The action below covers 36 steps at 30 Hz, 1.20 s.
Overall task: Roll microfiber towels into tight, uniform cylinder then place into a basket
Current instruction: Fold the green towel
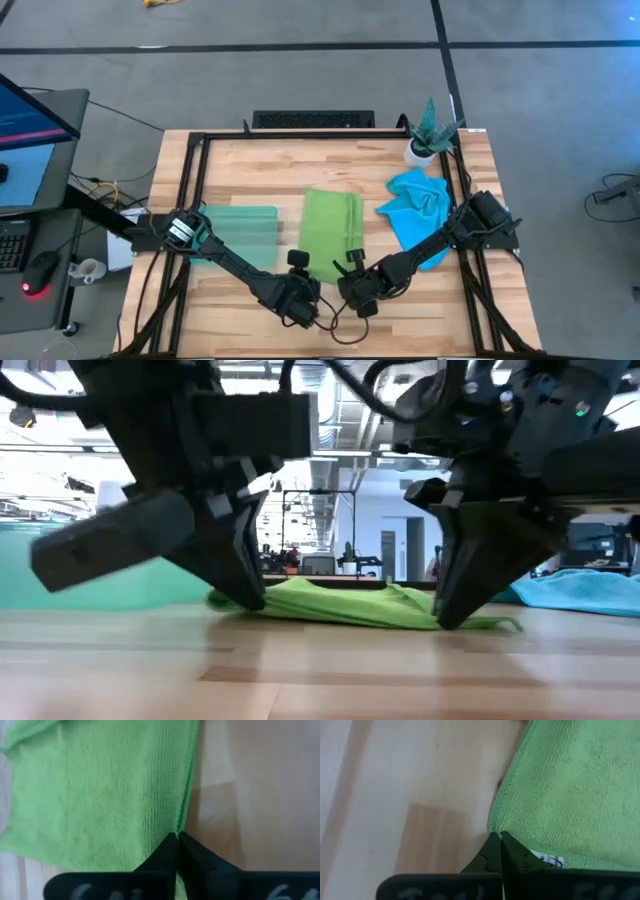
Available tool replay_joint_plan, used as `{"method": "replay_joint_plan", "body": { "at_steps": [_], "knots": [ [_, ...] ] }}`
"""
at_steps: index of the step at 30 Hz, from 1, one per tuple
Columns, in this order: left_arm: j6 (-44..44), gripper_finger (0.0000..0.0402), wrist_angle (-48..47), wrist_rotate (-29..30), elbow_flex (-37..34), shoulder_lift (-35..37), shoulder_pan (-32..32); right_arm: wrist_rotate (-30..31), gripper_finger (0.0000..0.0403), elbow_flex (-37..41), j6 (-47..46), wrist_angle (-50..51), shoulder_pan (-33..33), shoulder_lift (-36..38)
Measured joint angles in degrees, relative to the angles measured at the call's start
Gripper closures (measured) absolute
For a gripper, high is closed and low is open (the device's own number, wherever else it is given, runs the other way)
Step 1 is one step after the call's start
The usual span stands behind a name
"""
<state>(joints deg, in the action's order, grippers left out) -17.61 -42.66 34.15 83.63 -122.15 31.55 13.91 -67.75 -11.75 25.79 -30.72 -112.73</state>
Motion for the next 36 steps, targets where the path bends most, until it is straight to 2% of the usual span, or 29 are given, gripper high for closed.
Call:
{"method": "replay_joint_plan", "body": {
  "at_steps": [4,9,14,21,36],
  "knots": [
    [2.27,0.0399,-0.4,-0.22,2.19,0.0,0.62,1.01,0.0397,-2.61,-0.38,5.06,-1.17,-0.15],
    [2.9,0.04,-5.63,-0.3,5.92,0.02,0.67,3.66,0.0397,-5.1,-2.51,10.22,-2.36,-0.13],
    [1.75,0.0401,-9.96,-0.88,9.48,0.04,0.92,4.55,0.0397,-7.92,-3.31,14.13,-3.45,-0.02],
    [0.47,0.0401,-14.46,-0.13,14.43,0.07,3.39,9.34,0.0397,-12.68,-5.89,21.54,-6.39,0.15],
    [-3.43,0.0401,-20.94,2.8,23.21,0.24,7.92,13.86,0.0397,-21.36,-6.34,27.11,-13.94,0.2]
  ]
}}
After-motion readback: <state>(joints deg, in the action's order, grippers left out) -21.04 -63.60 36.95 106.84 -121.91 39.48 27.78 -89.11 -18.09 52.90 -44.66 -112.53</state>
